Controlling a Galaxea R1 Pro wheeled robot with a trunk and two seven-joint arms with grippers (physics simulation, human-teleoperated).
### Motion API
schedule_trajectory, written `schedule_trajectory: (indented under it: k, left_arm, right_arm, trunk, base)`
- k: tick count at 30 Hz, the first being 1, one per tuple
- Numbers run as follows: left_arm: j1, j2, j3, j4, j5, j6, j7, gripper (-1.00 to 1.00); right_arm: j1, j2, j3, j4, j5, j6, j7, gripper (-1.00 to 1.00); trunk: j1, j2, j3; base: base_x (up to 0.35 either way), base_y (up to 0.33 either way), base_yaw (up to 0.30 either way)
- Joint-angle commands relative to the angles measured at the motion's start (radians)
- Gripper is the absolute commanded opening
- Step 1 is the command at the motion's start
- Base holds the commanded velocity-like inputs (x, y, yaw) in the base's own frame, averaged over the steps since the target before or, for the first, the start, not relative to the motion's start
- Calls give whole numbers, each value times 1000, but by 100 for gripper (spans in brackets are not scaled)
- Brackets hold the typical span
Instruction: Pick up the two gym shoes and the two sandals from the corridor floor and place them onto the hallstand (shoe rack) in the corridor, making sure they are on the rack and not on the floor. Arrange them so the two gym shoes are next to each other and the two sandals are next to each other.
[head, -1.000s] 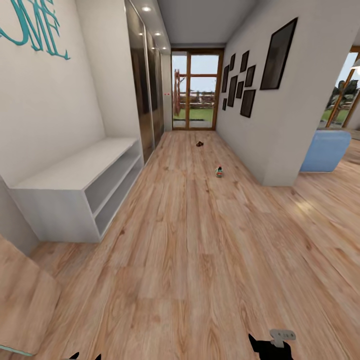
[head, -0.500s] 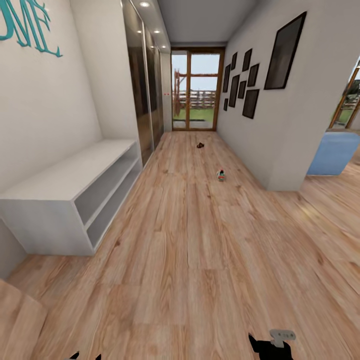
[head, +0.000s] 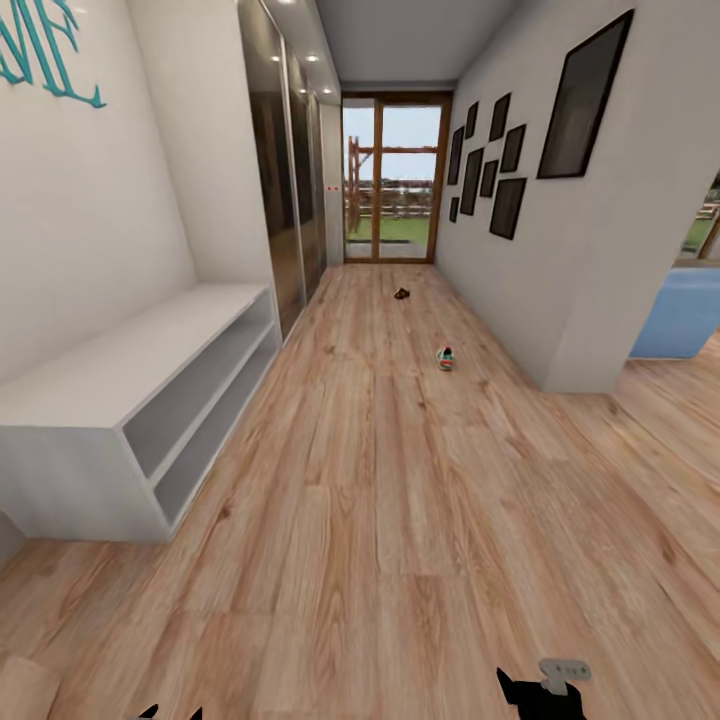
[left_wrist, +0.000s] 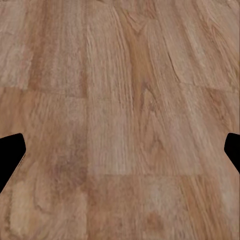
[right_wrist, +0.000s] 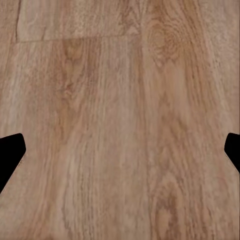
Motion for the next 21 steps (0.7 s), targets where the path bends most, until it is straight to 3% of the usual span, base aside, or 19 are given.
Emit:
schedule_trajectory:
  k: [1, 21]
  left_arm:
    - [-1, 0, 3, 1, 5, 1, -8, 100]
    - [-1, 0, 3, 2, 5, 1, -8, 100]
  right_arm:
    - [-1, 0, 7, 1, -10, -3, 4, 100]
    - [-1, 0, 7, 0, -10, -3, 4, 100]
  trunk:
    - [0, 0, -1]
    - [0, 0, -1]
  base:
    - [339, 0, 0]
    - [339, 0, 0]
